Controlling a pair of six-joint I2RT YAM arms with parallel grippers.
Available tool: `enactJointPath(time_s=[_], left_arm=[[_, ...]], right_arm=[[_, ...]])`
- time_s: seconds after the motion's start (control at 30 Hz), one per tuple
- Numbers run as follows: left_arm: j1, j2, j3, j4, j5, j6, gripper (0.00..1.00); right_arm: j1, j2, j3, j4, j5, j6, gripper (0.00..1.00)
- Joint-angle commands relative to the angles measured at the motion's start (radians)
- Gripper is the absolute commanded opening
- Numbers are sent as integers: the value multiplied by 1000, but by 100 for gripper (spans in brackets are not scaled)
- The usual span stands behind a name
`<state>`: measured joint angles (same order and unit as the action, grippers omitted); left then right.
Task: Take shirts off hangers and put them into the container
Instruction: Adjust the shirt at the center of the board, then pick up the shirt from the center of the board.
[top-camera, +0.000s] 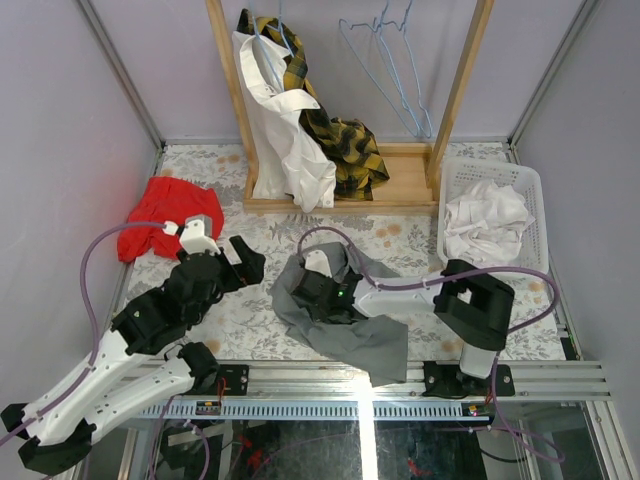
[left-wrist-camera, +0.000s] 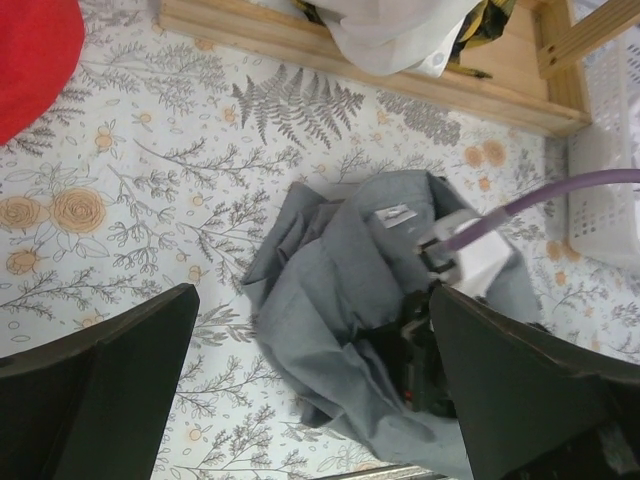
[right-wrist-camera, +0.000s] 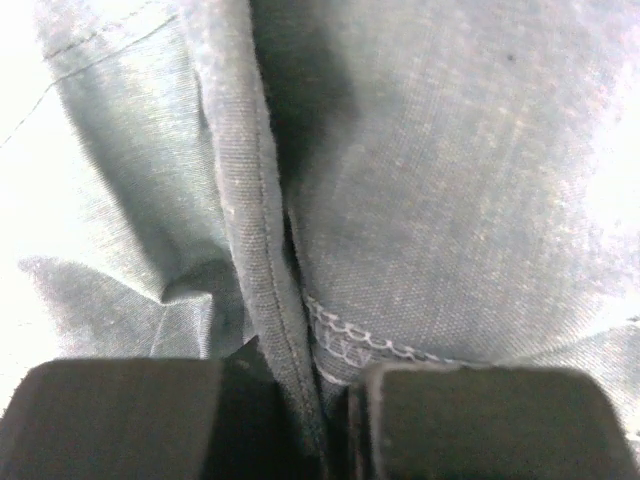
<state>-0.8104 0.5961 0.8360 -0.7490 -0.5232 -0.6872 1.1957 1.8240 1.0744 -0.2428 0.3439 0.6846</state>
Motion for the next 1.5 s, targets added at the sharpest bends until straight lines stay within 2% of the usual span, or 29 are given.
enactJointPath(time_s=[0.0,0.2,0.43,0.63,0.73,0.77,0.83,0.87,0.93,1.07,1.17,1.27,1.43,1.47], left_arm=[[5,30,-54,58,7,9,100],[5,85,-111,99,82,-21,100],[5,88,-126,121,72,-9,100],[7,90,-133,126,72,-10,100],[6,93,-138,143,90,-5,100],[7,95,-139,145,94,-5,100],[6,103,-135,149,95,-6,100],[5,105,-134,151,95,-5,100],[6,117,-134,161,98,-3,100],[6,148,-119,171,109,3,100],[6,160,-110,167,113,2,100],[6,153,-107,157,119,0,100],[6,121,-116,131,102,-5,100],[5,114,-120,132,99,-6,100]], right_arm=[[-8,-73,-130,-78,59,49,0],[-8,-393,-215,-30,284,52,0],[-8,-828,-377,92,525,69,0],[-8,-1053,-399,-110,824,170,0],[-8,-1106,-392,-197,887,219,0],[-8,-1119,-394,-167,860,176,0],[-9,-1132,-415,-12,732,-53,1],[-10,-1123,-416,32,661,-84,8],[-11,-1058,-395,29,554,-63,21],[-21,-817,-328,-71,367,88,23],[-44,-645,-298,-52,224,167,23],[-88,-511,-263,2,64,186,31],[-103,-410,-194,18,-37,132,90],[-103,-385,-175,1,-46,110,94]])
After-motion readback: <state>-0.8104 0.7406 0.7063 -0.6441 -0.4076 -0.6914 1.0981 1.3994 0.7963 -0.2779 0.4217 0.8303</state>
